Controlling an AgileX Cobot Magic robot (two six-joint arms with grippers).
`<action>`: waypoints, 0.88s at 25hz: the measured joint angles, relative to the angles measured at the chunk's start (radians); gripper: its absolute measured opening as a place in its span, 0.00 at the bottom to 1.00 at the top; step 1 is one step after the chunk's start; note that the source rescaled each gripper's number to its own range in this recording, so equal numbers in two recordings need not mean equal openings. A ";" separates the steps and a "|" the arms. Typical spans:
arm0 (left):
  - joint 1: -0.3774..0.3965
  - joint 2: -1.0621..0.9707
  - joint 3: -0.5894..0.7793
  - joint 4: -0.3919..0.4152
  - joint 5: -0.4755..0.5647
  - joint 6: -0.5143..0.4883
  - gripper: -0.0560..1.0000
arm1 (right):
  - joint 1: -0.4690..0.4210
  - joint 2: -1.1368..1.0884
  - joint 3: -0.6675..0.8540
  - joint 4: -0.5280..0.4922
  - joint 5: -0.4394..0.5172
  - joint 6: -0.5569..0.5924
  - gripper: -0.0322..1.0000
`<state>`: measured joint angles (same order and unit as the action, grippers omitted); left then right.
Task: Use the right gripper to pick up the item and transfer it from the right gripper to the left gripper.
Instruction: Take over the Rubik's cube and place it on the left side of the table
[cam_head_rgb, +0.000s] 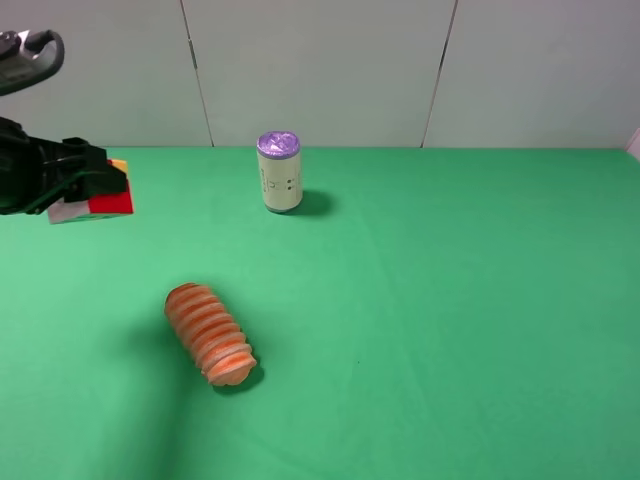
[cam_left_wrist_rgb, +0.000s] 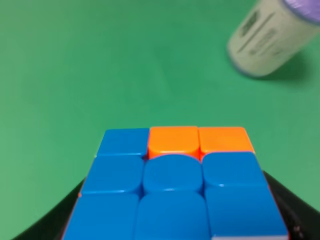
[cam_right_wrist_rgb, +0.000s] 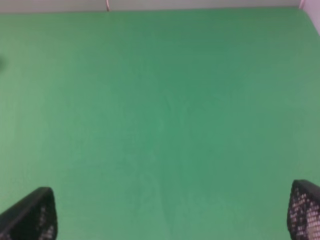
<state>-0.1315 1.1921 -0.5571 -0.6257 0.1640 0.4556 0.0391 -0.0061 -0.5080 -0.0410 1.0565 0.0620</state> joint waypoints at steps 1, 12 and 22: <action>0.018 0.000 0.000 0.045 0.008 -0.025 0.06 | 0.000 0.000 0.000 0.000 0.000 0.000 1.00; 0.117 0.078 -0.011 0.367 0.023 -0.213 0.06 | 0.000 0.000 0.000 0.000 0.000 0.000 1.00; 0.082 0.337 -0.177 0.381 0.060 -0.221 0.06 | 0.000 0.000 0.000 0.000 0.000 0.000 1.00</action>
<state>-0.0493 1.5294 -0.7340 -0.2443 0.2235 0.2349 0.0391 -0.0061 -0.5080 -0.0410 1.0565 0.0620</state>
